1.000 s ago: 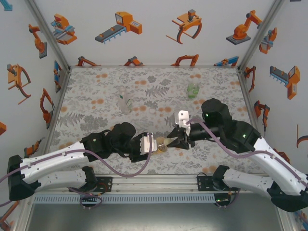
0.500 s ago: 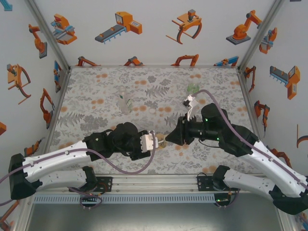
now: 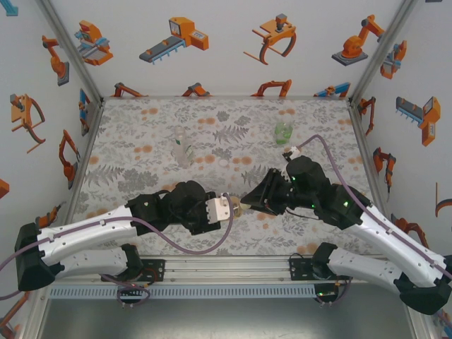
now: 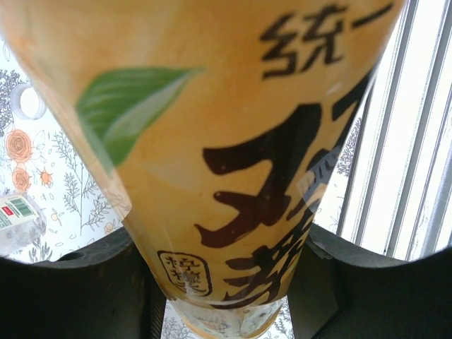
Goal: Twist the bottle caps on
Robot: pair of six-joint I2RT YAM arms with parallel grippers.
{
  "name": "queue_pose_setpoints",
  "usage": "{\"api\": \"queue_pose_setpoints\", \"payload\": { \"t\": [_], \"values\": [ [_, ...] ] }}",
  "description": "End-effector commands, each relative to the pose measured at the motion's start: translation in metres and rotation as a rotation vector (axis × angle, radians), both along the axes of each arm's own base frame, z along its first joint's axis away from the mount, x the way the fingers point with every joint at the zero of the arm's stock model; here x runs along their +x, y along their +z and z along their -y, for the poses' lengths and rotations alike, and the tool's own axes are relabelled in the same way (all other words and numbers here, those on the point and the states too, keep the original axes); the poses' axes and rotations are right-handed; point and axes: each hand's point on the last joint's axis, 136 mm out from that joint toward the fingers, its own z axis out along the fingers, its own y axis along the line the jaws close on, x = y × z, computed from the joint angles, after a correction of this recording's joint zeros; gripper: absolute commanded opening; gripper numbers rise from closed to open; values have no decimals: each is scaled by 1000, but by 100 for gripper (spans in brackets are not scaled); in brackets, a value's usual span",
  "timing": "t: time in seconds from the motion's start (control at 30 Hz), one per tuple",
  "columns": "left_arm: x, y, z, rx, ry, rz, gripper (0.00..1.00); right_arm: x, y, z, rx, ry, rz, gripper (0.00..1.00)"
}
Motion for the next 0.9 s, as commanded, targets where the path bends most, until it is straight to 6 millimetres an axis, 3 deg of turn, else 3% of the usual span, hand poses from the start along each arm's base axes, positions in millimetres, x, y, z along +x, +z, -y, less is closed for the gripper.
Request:
{"api": "queue_pose_setpoints", "payload": {
  "t": [0.0, 0.1, 0.2, 0.3, 0.53, 0.87],
  "values": [
    [4, 31, 17, -121, -14, 52, 21, 5, 7, 3, -1, -42, -4, 0],
    [6, 32, 17, -124, 0, 53, 51, 10, 9, 6, -38, -41, 43, 0],
    [6, 30, 15, -123, 6, 50, 69, 15, 11, 10, -89, -40, 91, 0],
    [6, 30, 14, -123, 15, 43, 98, 23, 10, 20, -179, -37, 141, 0],
    [18, 25, 4, -116, 130, 35, 97, 51, 4, 40, -399, -8, 220, 0],
    [39, 18, -20, -82, 311, -9, 97, 122, 0, 46, -617, 100, 282, 0]
  ]
}}
